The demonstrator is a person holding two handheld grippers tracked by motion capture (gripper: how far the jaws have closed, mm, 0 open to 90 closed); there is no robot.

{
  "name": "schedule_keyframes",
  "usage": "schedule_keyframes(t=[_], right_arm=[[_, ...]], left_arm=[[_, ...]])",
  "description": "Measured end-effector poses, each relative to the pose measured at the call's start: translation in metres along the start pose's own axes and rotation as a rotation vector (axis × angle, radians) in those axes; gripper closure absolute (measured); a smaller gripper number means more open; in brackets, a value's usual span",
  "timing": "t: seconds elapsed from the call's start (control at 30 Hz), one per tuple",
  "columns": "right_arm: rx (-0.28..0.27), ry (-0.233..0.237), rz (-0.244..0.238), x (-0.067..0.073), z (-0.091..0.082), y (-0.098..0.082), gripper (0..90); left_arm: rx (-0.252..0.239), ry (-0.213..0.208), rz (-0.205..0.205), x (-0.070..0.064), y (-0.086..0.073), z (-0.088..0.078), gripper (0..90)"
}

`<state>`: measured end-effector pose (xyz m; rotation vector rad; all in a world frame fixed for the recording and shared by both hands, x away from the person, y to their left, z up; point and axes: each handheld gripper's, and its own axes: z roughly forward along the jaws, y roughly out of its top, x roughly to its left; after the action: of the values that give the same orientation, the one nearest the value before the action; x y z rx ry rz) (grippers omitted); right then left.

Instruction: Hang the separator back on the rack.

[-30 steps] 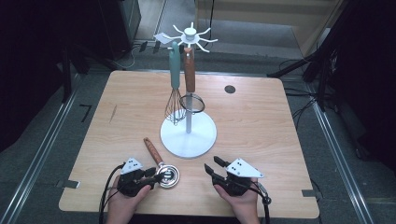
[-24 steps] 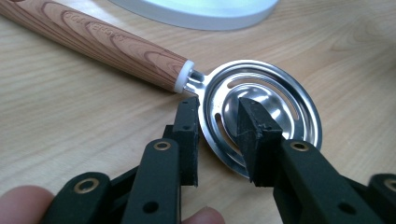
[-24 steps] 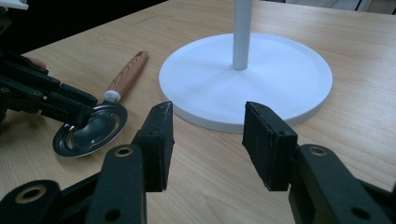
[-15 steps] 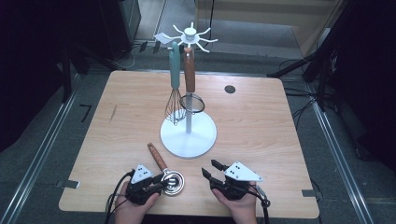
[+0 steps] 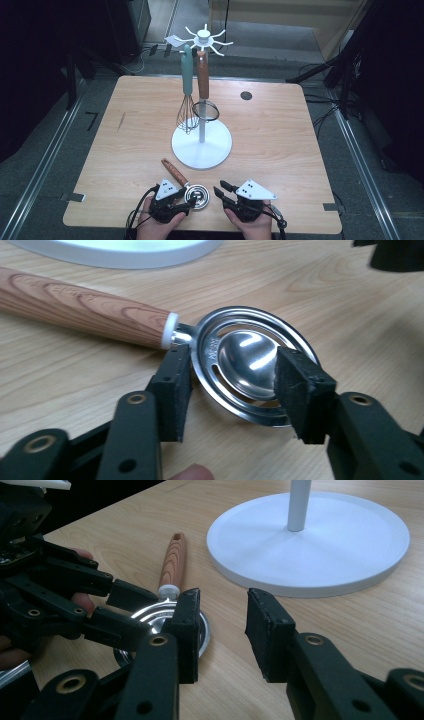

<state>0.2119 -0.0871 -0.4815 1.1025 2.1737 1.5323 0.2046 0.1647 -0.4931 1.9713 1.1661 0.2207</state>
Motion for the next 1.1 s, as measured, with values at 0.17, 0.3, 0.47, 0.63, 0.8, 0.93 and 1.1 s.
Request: schedule_keyframes(t=[0.17,0.3,0.47,0.63,0.8,0.93,1.1], right_arm=[[0.014,0.004,-0.009,0.002,0.002,0.000,71.9],[0.018,0.014,-0.004,-0.001,0.004,0.000,72.2],[0.019,0.005,-0.007,-0.005,0.003,0.000,72.3],[0.027,0.010,0.009,-0.010,0.004,-0.001,78.6],[0.047,0.022,-0.001,-0.006,0.009,-0.003,78.4],[0.067,0.038,-0.023,-0.001,0.015,0.000,75.3],[0.099,0.063,-0.051,0.004,0.022,0.004,75.7]], left_arm=[[0.002,-0.023,-0.011,-0.005,-0.001,0.001,46.8],[-0.006,-0.075,-0.016,-0.012,0.000,0.008,42.8],[-0.016,-0.143,0.011,-0.023,0.001,0.016,37.2],[-0.023,-0.150,0.028,-0.022,0.003,0.009,35.1],[-0.069,-0.117,0.022,-0.001,0.004,-0.015,47.2],[-0.101,-0.026,0.004,0.028,0.002,-0.033,57.4],[-0.120,0.042,-0.037,0.063,0.001,-0.052,72.1]])
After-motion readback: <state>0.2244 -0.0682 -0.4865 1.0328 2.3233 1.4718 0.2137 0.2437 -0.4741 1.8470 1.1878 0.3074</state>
